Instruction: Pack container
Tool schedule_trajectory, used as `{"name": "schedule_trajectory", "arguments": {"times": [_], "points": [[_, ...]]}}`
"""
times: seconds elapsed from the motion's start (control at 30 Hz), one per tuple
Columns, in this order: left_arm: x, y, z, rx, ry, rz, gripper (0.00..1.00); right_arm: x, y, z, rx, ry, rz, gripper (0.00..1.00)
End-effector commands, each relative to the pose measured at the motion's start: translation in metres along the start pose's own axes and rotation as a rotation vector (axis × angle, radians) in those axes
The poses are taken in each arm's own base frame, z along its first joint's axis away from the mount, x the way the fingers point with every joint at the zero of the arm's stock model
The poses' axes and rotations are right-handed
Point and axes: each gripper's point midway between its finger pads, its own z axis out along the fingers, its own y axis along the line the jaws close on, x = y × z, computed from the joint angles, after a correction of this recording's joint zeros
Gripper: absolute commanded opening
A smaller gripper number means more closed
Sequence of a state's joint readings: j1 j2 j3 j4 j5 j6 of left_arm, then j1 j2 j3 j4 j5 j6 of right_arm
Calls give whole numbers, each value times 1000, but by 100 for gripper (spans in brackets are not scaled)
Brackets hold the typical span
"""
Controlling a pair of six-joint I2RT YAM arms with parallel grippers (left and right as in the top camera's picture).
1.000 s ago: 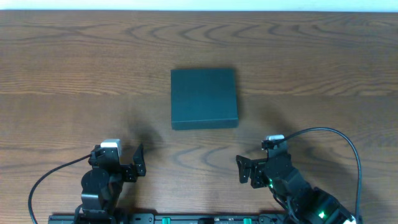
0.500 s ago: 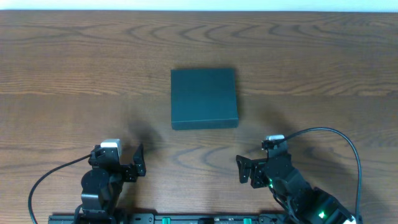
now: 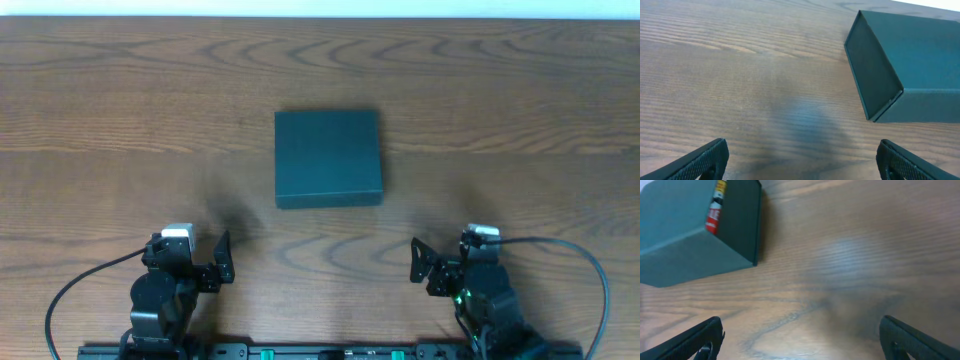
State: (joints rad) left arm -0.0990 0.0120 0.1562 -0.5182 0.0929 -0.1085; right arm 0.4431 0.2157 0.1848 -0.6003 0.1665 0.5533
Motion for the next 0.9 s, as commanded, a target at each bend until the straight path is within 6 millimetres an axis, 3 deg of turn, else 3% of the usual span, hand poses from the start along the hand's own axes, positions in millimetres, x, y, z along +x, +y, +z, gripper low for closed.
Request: {"name": "schedule_trajectory", "arguments": {"times": [0.0,0.2,0.87], "points": [[4,4,2,-19,2,-11,95,-3,7,0,-69,-46,-46,99],[4,4,2,-19,2,-11,95,-27,12,-12,-98,-183,-209,99],[4,4,2,-19,2,-11,95,-27,10,-12,-88,-183,-213,99]]}}
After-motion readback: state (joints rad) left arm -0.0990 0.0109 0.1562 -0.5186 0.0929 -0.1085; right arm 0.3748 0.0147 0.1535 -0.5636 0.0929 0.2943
